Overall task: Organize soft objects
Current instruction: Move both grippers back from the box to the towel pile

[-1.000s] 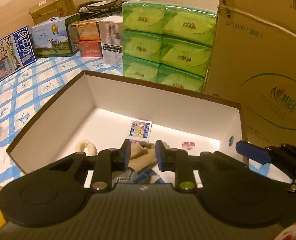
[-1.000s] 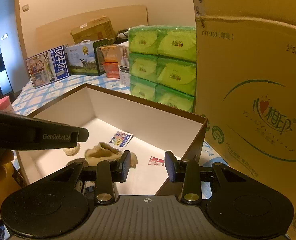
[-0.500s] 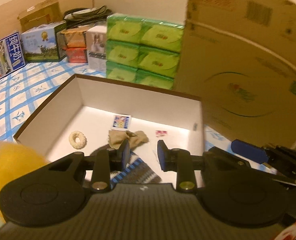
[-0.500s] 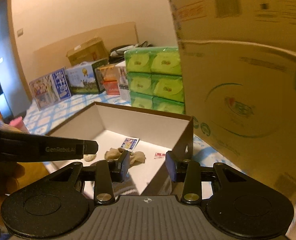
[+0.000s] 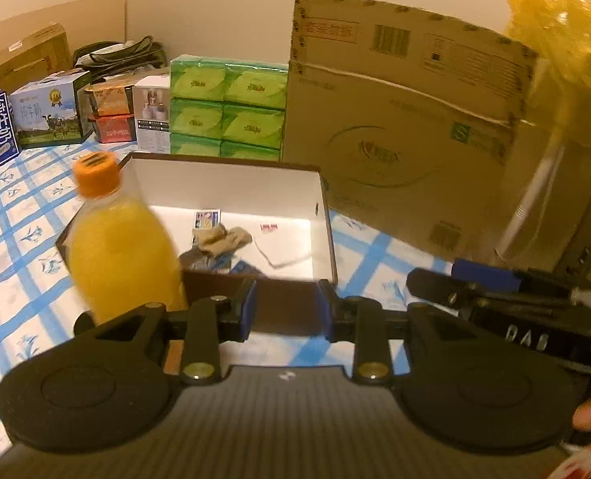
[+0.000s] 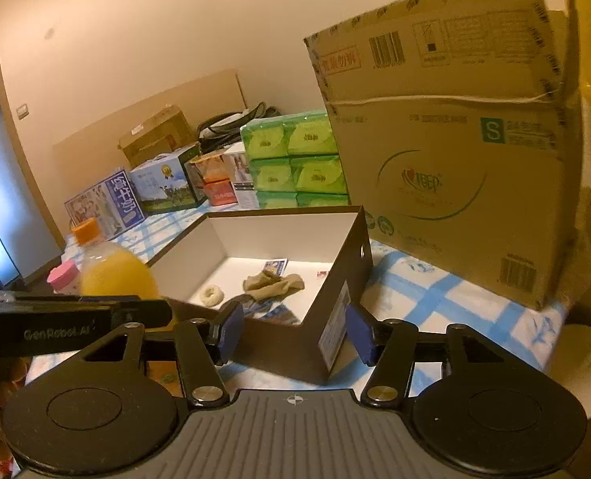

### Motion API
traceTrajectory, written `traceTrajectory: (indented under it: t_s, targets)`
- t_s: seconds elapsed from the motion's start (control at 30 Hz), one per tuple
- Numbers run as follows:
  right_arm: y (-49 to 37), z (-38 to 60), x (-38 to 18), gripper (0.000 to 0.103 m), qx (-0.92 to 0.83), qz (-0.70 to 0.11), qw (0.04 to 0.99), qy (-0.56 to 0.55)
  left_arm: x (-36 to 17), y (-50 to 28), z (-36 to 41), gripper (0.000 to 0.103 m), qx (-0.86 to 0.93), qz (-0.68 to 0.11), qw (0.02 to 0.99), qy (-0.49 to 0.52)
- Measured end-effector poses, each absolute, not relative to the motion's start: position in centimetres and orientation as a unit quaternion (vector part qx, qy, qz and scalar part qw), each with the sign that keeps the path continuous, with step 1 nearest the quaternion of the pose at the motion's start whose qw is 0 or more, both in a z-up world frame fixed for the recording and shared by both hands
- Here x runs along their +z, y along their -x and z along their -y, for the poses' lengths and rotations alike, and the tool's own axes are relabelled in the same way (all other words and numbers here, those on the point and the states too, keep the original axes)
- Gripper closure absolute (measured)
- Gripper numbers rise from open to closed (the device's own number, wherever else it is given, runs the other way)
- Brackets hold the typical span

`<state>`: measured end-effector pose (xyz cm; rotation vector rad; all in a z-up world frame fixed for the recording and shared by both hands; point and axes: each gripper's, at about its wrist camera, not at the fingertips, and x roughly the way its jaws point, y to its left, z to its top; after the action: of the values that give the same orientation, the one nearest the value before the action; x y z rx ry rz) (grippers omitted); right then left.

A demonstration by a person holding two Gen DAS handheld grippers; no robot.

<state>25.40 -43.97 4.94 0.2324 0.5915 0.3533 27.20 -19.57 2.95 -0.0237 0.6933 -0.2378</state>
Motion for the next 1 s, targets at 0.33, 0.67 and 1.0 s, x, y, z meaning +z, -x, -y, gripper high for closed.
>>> traceTrajectory:
  t_s: [0.33,0.67,1.0]
  targets:
    - [-18.2,41.6,6.7,0.045,0.173,-0.294,0.929,-0.144,3.8,-19.4,14.5,0.07,-0.124,-0.339,0.933,-0.004]
    - [-13.4,38.0,6.8,0.045,0.193,-0.314,0.92,-0.135,4.5,-13.5,10.4,0.069,-0.09,-0.341,0.936,-0.006]
    - [-10.5,34.8,6.1,0.045,0.213,-0.332,0.909,-0.135,3.5,-10.0,7.1,0.069,-0.07,-0.35,0.934,-0.005]
